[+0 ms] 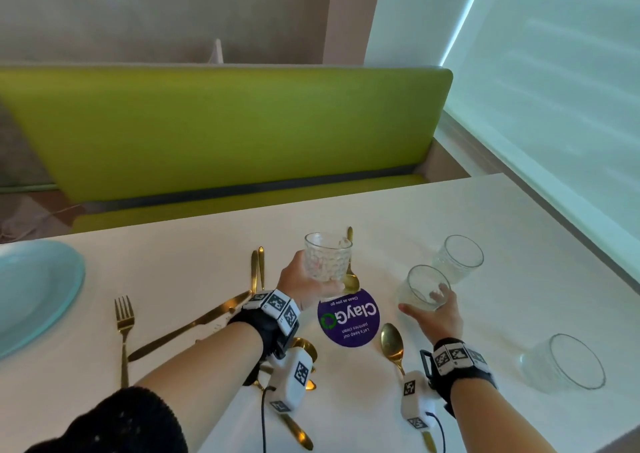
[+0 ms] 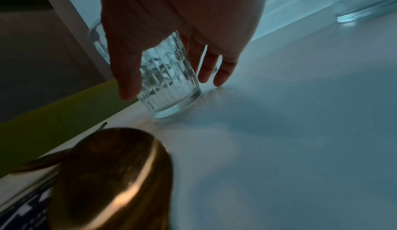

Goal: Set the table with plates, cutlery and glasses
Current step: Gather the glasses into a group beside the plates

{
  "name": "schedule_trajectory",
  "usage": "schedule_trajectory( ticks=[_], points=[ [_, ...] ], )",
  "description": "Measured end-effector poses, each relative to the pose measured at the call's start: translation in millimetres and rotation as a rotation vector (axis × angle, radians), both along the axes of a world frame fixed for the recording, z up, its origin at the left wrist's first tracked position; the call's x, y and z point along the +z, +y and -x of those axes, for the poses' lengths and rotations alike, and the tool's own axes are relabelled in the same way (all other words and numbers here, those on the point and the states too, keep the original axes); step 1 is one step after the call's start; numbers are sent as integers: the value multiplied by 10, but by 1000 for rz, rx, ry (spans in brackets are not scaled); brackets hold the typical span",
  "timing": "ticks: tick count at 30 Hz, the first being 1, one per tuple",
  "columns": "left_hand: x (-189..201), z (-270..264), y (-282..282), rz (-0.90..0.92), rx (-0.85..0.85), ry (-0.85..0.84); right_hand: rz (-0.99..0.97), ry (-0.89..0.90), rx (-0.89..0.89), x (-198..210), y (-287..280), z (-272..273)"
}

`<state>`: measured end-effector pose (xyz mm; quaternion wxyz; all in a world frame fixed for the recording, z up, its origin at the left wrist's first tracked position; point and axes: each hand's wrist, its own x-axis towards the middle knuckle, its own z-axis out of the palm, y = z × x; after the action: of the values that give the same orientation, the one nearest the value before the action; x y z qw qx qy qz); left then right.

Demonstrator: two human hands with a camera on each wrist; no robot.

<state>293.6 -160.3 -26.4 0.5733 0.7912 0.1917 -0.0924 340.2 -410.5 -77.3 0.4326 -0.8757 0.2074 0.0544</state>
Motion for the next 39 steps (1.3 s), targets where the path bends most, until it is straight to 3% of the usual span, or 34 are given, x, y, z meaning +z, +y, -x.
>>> schedule_trajectory(
  ticks=[7, 15, 23, 30, 39],
  points=[
    [56, 238, 237, 15, 11, 3, 19, -64, -105, 46, 157, 86],
    [176, 850, 705, 3, 51, -20, -29, -165, -43, 487, 682, 652],
    [97, 1922, 1567, -37, 88, -43, -55, -160, 213, 742, 1930, 1827],
    [-39, 2949, 2550, -221, 236, -26, -73, -26, 426, 608, 3178, 2761],
    [-321, 3738, 3540, -279, 439, 76, 21, 86, 624, 399, 4248, 3381]
  ],
)
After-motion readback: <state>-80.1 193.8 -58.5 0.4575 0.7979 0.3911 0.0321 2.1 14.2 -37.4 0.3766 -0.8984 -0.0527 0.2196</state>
